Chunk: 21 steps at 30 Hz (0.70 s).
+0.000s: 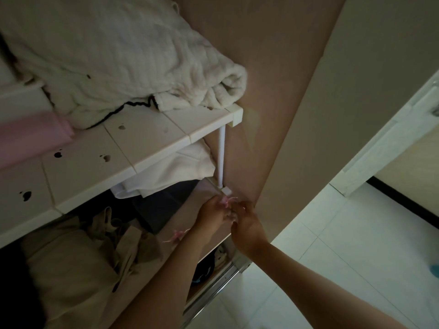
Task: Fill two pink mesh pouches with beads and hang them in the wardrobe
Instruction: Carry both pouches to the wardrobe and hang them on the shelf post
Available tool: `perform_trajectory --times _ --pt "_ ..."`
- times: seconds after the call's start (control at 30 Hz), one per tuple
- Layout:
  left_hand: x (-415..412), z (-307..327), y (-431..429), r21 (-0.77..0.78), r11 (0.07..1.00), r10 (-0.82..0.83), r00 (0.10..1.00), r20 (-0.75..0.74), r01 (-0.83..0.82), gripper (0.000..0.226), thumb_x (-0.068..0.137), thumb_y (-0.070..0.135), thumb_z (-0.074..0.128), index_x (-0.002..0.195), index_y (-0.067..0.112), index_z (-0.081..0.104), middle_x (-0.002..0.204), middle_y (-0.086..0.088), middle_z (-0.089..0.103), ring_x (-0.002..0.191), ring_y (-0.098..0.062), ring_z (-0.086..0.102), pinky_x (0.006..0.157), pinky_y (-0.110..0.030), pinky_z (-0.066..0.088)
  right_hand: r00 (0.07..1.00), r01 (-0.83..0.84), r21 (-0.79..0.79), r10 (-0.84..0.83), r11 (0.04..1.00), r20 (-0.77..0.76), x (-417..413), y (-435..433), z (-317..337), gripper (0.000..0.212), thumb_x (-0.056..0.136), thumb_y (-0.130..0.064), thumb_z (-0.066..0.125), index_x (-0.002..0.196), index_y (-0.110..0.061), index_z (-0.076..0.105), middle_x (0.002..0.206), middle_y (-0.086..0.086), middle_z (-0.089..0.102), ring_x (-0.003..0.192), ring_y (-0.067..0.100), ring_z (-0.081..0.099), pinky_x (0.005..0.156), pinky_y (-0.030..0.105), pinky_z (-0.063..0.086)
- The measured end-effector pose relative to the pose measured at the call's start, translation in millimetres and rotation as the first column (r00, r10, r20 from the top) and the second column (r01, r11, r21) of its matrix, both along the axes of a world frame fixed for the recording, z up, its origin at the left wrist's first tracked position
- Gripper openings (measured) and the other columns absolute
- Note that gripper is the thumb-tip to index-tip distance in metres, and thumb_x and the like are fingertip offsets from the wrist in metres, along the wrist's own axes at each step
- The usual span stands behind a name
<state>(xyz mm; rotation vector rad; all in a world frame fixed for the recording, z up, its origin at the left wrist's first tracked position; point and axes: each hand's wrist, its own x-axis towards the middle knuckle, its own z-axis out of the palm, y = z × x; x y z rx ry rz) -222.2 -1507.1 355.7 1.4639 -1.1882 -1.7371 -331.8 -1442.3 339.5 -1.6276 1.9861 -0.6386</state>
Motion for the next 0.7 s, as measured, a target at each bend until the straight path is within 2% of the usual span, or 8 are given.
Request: perform_trajectory --times 0.13,0.23,0.33,0.43,0.53,0.6,0.63,0.7 --pt "-6 0 0 -0.026 1.000 -0.016 0.999 -0.030 0.015 0.023 0.093 0.022 0.060 0.080 0.031 0.077 0.079 -0.007 0.069 0.081 -0.028 0.061 0.076 -0.040 0.047 1.000 0.000 0.001 0.000 1.000 -0.011 -1 1 1 0.071 0.085 0.009 0.053 0.152 -0.014 0.045 0.150 0.015 0.039 0.121 0.037 0.057 0.101 0.033 0.047" --pt "-7 0 1 -0.013 0.998 -0.055 0.998 -0.009 0.055 0.022 0.096 0.015 0.055 0.101 0.024 0.074 0.074 0.001 0.065 0.068 -0.012 0.059 0.064 -0.023 0.047 1.000 -0.025 0.032 0.025 0.999 -0.008 -3 -1 4 0.072 0.085 0.008 0.052 0.154 -0.013 0.041 0.154 0.014 0.034 0.130 0.036 0.051 0.107 0.031 0.043" --pt "-7 9 3 -0.008 0.997 -0.075 0.997 -0.003 0.075 0.030 0.097 0.009 0.049 0.112 0.024 0.069 0.074 0.005 0.064 0.063 -0.004 0.057 0.067 -0.023 0.046 0.998 -0.063 0.065 0.063 0.996 0.004 -3 -6 8 0.073 0.086 0.006 0.053 0.155 -0.012 0.040 0.156 0.011 0.032 0.138 0.033 0.045 0.111 0.030 0.039" --pt "-2 18 6 -0.054 0.992 -0.113 0.992 0.062 0.117 0.022 0.099 0.014 0.051 0.111 0.023 0.067 0.087 0.005 0.066 0.080 -0.009 0.062 0.074 -0.021 0.048 0.996 -0.084 0.130 0.087 0.988 -0.019 -3 -9 13 0.073 0.088 0.001 0.055 0.156 -0.018 0.037 0.158 0.007 0.029 0.139 0.033 0.043 0.112 0.036 0.043" --pt "12 24 11 -0.128 0.983 -0.119 0.986 0.114 0.133 0.024 0.094 0.025 0.054 0.111 0.025 0.071 0.098 0.008 0.073 0.099 -0.011 0.068 0.092 -0.032 0.054 0.997 -0.050 0.120 0.056 0.991 -0.045 -1 -8 22 0.062 0.088 -0.001 0.056 0.147 -0.019 0.048 0.151 0.007 0.036 0.132 0.032 0.049 0.104 0.038 0.049" --pt "25 28 15 -0.211 0.967 -0.100 0.976 0.195 0.141 0.029 0.096 0.013 0.049 0.105 0.033 0.067 0.100 0.018 0.071 0.099 0.003 0.065 0.089 -0.019 0.052 0.998 -0.037 0.100 0.043 0.994 -0.052 2 -10 29 0.056 0.088 0.000 0.054 0.141 -0.017 0.054 0.144 0.010 0.041 0.127 0.034 0.051 0.102 0.038 0.050" --pt "32 29 16 -0.248 0.960 -0.066 0.965 0.255 0.131 0.032 0.097 0.008 0.048 0.108 0.034 0.064 0.106 0.020 0.067 0.103 0.003 0.063 0.089 -0.018 0.049 0.996 -0.051 0.100 0.057 0.994 -0.062 4 -11 31 0.055 0.088 0.000 0.052 0.141 -0.015 0.055 0.143 0.011 0.042 0.126 0.034 0.052 0.103 0.038 0.049" --pt "50 32 15 -0.300 0.949 0.034 0.914 0.405 0.098 0.033 0.097 0.007 0.049 0.120 0.026 0.062 0.120 0.010 0.063 0.113 -0.009 0.059 0.094 -0.026 0.047 0.991 -0.106 0.084 0.113 0.991 -0.073 12 -15 37 0.052 0.091 -0.002 0.051 0.141 -0.016 0.056 0.141 0.012 0.047 0.126 0.033 0.052 0.109 0.038 0.046"
